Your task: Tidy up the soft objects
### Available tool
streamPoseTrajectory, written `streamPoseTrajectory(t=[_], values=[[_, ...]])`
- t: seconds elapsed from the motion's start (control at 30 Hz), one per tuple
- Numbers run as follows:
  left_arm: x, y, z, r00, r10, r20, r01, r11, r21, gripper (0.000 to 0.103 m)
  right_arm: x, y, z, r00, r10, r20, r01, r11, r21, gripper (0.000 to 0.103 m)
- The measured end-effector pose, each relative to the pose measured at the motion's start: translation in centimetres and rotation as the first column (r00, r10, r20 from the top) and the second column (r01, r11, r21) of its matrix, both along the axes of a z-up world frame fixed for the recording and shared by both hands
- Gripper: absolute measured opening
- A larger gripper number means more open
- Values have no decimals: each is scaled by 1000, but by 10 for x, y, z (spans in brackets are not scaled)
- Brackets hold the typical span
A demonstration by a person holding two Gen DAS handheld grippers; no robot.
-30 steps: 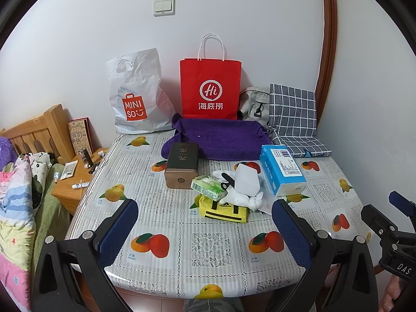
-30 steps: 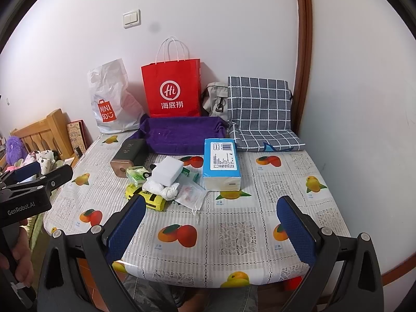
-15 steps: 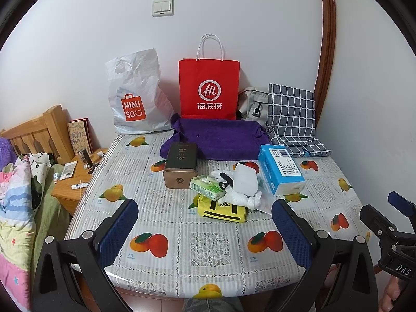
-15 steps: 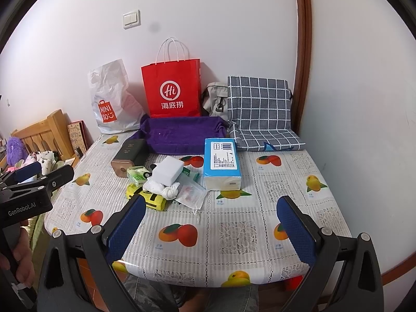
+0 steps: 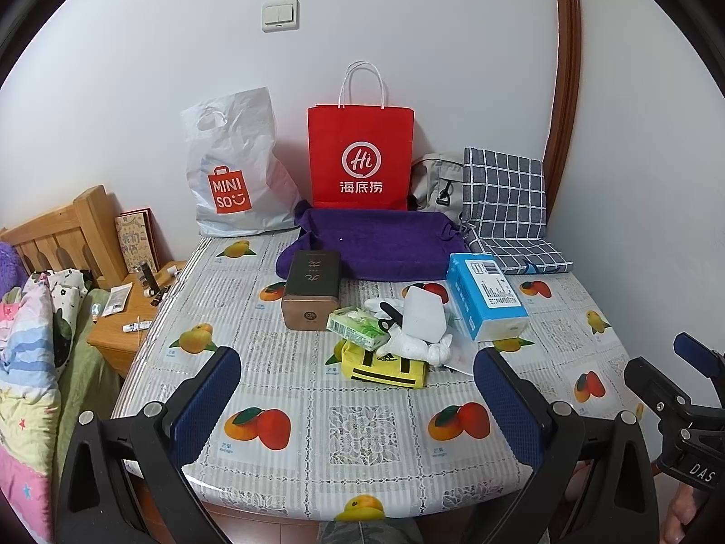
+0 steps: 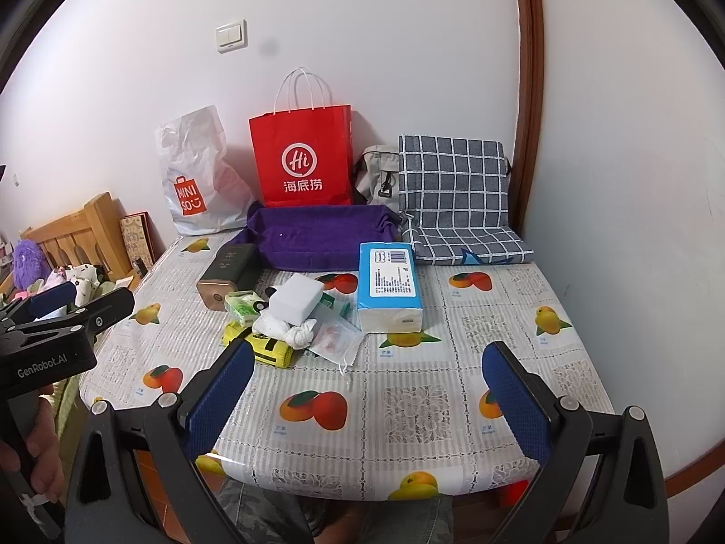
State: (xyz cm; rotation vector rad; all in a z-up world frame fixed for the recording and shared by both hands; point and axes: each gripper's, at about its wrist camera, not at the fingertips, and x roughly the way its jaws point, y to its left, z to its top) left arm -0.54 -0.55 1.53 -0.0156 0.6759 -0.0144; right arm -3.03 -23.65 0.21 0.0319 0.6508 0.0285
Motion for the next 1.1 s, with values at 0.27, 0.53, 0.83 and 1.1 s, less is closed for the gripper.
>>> streamPoseTrajectory(t=[0.27, 0.53, 0.83, 1.1], values=[[3, -7, 1, 1000, -12, 13, 12, 1000, -6, 103, -4, -3, 2, 1000, 2, 23, -2, 1000, 5, 100], [29, 5, -36, 998, -8, -56, 8, 1000, -7, 103, 18, -19, -28, 1000, -6, -17, 7, 998, 58, 100], [69, 15, -93, 987, -8, -162, 7, 1000, -6, 103, 56, -30, -84, 993, 1, -117, 13, 993, 116, 100], [98, 37, -128, 971, 35, -237, -44, 998, -33, 103, 101, -13, -107, 984, 69, -166, -42, 986, 160, 94]])
